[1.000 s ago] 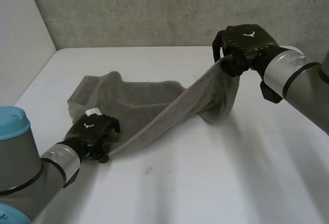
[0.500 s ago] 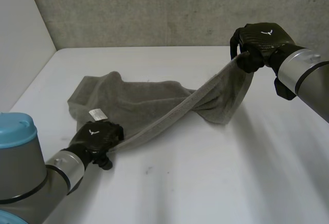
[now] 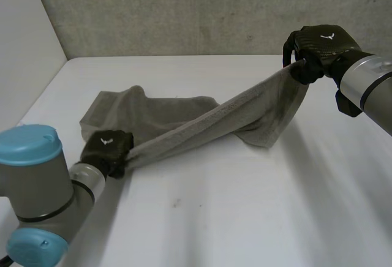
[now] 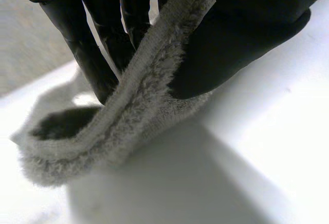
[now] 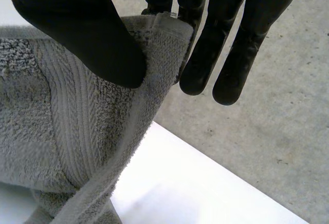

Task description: Fold the towel.

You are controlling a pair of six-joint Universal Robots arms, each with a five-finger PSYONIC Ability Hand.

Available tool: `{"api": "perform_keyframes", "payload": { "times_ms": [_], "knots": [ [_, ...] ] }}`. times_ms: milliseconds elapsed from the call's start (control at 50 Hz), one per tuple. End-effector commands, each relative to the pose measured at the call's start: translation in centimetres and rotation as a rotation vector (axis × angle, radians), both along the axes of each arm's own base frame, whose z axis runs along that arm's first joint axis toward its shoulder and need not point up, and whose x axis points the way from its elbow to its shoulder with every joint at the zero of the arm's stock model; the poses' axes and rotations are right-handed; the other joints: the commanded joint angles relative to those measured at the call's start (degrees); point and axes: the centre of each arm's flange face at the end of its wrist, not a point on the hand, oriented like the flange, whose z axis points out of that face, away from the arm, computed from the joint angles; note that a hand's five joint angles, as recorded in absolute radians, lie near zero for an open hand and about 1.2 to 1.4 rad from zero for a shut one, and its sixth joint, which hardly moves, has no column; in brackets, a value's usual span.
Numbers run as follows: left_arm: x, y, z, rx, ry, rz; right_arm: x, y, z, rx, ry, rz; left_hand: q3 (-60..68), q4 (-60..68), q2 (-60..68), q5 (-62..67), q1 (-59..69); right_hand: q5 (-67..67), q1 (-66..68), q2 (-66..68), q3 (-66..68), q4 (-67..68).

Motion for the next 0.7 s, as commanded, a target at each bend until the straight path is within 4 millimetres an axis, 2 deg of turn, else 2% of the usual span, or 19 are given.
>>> {"api": "perform_keyframes", "payload": {
  "times_ms": [20, 80, 120, 220, 280, 380, 420, 440, 460, 520, 540, 560, 580, 600, 620, 640, 660, 680, 700],
  "knots": [
    [0.6, 1.3, 6.3, -0.132, 0.036, -0.01, 0.3, 2.1, -1.8, 0.06, 0.208, 0.072, 12.18, 11.98, 11.97, 12.45, 13.14, 13.76, 1.55, 12.34, 11.92, 11.77],
    [0.7, 1.9, 6.9, -0.119, 0.016, -0.026, 0.3, 3.0, -2.4, 0.082, 0.291, 0.101, 12.18, 11.98, 11.97, 12.45, 13.14, 13.76, 1.55, 12.34, 11.92, 11.77],
    [1.1, 2.6, 7.2, -0.069, -0.042, -0.051, 0.5, 4.6, -3.3, 0.105, 0.444, 0.166, 12.18, 11.98, 11.97, 12.45, 13.14, 13.76, 1.55, 12.34, 11.92, 11.77],
    [1.4, 2.9, 7.0, -0.009, -0.116, -0.071, 1.0, 6.0, -4.9, 0.182, 0.531, 0.235, 12.18, 11.98, 11.97, 12.45, 13.14, 13.76, 1.55, 12.34, 11.92, 11.77],
    [1.9, 2.7, 5.4, 0.101, -0.218, -0.082, 1.4, 6.0, -6.5, 0.237, 0.553, 0.261, 12.18, 11.98, 11.97, 12.45, 13.14, 13.76, 1.55, 12.34, 11.92, 11.77],
    [2.3, 1.0, 3.5, 0.184, -0.297, -0.082, 1.9, 5.4, -8.8, 0.284, 0.575, 0.284, 12.18, 11.98, 11.97, 12.45, 13.14, 13.76, 1.55, 12.34, 11.92, 11.77],
    [1.7, -0.7, 3.0, 0.175, -0.302, -0.089, 2.1, 4.9, -9.3, 0.289, 0.575, 0.287, 12.18, 11.98, 11.97, 12.45, 13.14, 13.76, 1.55, 12.34, 11.92, 11.77],
    [1.7, -0.7, 3.0, 0.175, -0.302, -0.089, 2.4, 4.1, -9.7, 0.276, 0.574, 0.276, 12.18, 11.98, 11.97, 12.45, 13.14, 13.76, 1.55, 12.34, 11.92, 11.77],
    [1.2, -1.9, 3.3, 0.149, -0.296, -0.088, 2.4, 4.1, -9.7, 0.276, 0.574, 0.275, 12.18, 11.98, 11.97, 12.45, 13.14, 13.76, 1.55, 12.34, 11.92, 11.77],
    [0.1, -4.8, 4.4, 0.07, -0.274, -0.082, 3.0, 1.7, -9.8, 0.207, 0.565, 0.218, 12.18, 11.98, 11.97, 12.45, 13.14, 13.76, 1.55, 12.34, 11.92, 11.77],
    [0.1, -4.8, 4.4, 0.069, -0.274, -0.082, 3.3, 0.3, -9.4, 0.146, 0.556, 0.174, 12.18, 11.98, 11.97, 12.45, 13.14, 13.76, 1.55, 12.34, 11.92, 11.77],
    [-0.4, -6.4, 5.5, 0.011, -0.256, -0.075, 3.5, -1.2, -8.2, 0.062, 0.533, 0.117, 12.18, 11.98, 11.97, 12.45, 13.14, 13.76, 1.55, 12.34, 11.92, 11.77],
    [-1.1, -8.2, 7.2, -0.07, -0.231, -0.062, 3.5, -1.2, -8.2, 0.061, 0.533, 0.117, 12.18, 11.98, 11.97, 12.45, 13.14, 13.76, 1.55, 12.34, 11.92, 11.77],
    [-1.1, -8.2, 7.2, -0.071, -0.231, -0.062, 3.8, -2.8, -6.5, -0.039, 0.49, 0.057, 12.18, 11.98, 11.97, 12.45, 13.14, 13.76, 1.55, 12.34, 11.92, 11.77],
    [-1.7, -9.8, 9.4, -0.163, -0.196, -0.051, 4.1, -4.1, -4.3, -0.148, 0.43, -0.002, 12.18, 11.98, 11.97, 12.45, 13.14, 13.76, 1.55, 12.34, 11.92, 11.77],
    [-2.5, -11.1, 12.0, -0.27, -0.155, -0.042, 4.1, -4.1, -4.3, -0.149, 0.43, -0.003, 12.18, 11.98, 11.97, 12.45, 13.14, 13.76, 1.55, 12.34, 11.92, 11.77],
    [-2.5, -11.1, 12.1, -0.271, -0.154, -0.042, 4.2, -5.0, -1.8, -0.258, 0.356, -0.054, 12.18, 11.98, 11.97, 12.45, 13.14, 13.76, 1.55, 12.34, 11.92, 11.77],
    [-3.2, -11.9, 15.2, -0.394, -0.103, -0.035, 4.2, -5.0, -1.8, -0.259, 0.355, -0.055, 12.18, 11.98, 11.97, 12.45, 13.14, 13.76, 1.55, 12.34, 11.92, 11.77],
    [-3.3, -11.9, 15.2, -0.395, -0.102, -0.035, 4.2, -5.4, 1.1, -0.369, 0.27, -0.1, 12.18, 11.98, 11.97, 12.45, 13.14, 13.76, 1.55, 12.34, 11.92, 11.77]
  ]
}}
